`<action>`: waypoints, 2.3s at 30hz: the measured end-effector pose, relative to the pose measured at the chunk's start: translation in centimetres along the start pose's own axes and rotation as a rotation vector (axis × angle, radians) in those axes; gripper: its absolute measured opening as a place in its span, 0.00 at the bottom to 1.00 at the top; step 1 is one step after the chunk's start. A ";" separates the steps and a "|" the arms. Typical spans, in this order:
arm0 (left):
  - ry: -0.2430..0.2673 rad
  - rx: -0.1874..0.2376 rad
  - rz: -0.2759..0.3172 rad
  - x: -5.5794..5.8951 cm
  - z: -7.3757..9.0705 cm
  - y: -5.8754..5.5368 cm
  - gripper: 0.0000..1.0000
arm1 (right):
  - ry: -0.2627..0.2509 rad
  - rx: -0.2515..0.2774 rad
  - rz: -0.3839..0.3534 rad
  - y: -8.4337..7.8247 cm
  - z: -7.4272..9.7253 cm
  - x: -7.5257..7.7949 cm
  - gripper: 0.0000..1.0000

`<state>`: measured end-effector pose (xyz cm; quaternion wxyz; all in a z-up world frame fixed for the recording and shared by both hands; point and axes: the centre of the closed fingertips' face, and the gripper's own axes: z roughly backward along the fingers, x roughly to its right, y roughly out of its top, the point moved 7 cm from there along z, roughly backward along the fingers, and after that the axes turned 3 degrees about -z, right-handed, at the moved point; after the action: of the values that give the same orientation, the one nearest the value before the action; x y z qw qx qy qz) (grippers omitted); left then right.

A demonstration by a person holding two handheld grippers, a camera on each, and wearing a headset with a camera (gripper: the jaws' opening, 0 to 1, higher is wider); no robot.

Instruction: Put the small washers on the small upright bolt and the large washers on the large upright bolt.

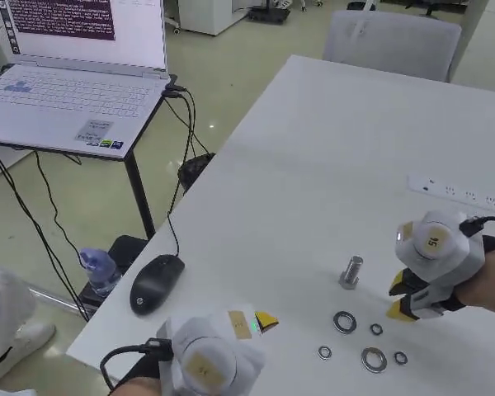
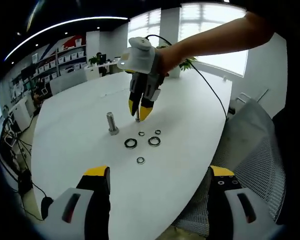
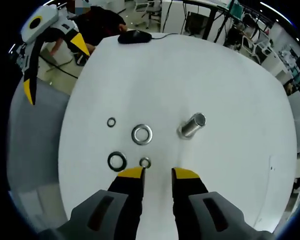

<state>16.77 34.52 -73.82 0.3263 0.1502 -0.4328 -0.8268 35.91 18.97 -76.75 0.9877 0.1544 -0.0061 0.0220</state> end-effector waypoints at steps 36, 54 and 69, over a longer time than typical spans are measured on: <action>0.044 -0.020 0.022 -0.8 -0.1 -0.4 0.79 | 0.008 -0.017 -0.017 -0.8 -4.2 -1.8 0.21; 0.043 -0.018 0.014 -0.5 0.4 -0.2 0.74 | 0.007 -0.047 -0.030 -0.8 -4.1 -2.0 0.15; 0.038 -0.027 0.005 -0.1 0.7 -0.1 0.70 | -0.007 -0.056 -0.078 -0.9 -4.2 -1.9 0.13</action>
<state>16.39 35.05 -73.49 0.3384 0.1603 -0.4158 -0.8288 34.12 19.34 -81.09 0.9917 0.1271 -0.0040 -0.0171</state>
